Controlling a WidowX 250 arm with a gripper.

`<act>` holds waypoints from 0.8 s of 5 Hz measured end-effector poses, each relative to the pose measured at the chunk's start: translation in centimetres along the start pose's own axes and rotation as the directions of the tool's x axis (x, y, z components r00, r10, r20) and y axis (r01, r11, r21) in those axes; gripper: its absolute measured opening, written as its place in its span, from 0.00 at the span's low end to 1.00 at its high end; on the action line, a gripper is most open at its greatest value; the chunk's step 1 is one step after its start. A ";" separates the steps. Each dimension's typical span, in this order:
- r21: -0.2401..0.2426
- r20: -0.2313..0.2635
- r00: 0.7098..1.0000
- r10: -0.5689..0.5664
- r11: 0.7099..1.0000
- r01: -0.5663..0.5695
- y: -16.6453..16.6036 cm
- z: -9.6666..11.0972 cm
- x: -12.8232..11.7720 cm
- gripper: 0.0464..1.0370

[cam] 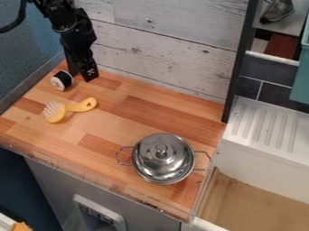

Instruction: Move the sushi to the upper right side of the table

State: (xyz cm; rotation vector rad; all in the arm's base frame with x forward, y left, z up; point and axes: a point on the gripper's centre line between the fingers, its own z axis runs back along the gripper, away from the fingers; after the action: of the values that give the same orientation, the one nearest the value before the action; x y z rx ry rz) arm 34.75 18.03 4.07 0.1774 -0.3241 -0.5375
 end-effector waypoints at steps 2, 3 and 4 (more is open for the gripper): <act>0.048 0.016 0.986 0.164 0.985 -0.165 0.8 -1.5 -1.6 0.96; 0.060 0.013 0.949 0.314 0.948 -0.314 2.0 -2.2 -3.5 0.96; 0.138 0.031 0.916 0.400 0.906 -0.400 3.6 -2.4 -4.7 0.96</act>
State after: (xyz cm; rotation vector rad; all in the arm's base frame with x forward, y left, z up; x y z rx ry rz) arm 33.46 23.74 1.54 0.2406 -0.3898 -0.1058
